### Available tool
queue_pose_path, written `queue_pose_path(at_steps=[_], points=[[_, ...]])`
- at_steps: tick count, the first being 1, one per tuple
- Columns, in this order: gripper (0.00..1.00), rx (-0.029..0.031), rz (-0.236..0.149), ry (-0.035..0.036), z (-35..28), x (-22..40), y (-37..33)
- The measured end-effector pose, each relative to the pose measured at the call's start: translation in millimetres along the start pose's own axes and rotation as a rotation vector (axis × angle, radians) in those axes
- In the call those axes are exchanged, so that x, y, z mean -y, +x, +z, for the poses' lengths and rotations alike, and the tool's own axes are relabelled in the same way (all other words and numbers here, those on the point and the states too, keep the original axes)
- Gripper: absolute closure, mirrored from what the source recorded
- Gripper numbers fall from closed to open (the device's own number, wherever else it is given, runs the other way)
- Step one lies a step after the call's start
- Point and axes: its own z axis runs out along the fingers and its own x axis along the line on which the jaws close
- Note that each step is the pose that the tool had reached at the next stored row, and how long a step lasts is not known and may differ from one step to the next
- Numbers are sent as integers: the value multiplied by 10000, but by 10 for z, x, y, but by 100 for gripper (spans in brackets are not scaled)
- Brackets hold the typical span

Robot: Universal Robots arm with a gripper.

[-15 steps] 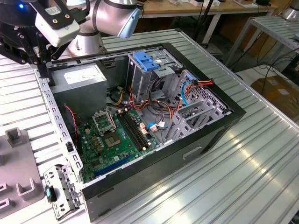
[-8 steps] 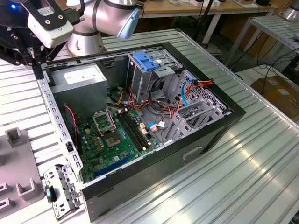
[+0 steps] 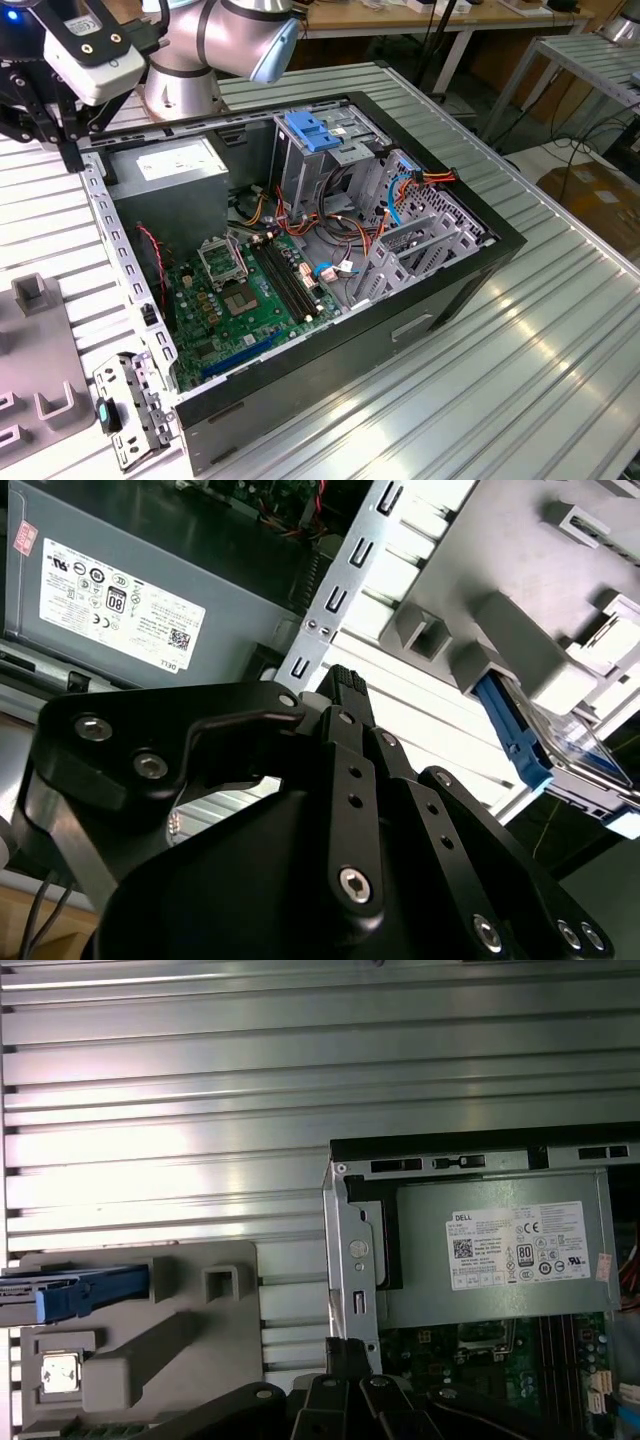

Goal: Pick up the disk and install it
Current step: 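Reach for the disk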

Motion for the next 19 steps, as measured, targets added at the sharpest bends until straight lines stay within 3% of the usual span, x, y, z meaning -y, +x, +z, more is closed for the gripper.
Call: queue_pose_path(at_steps=[19], points=[[89,-15,0,2,4,12,152]])
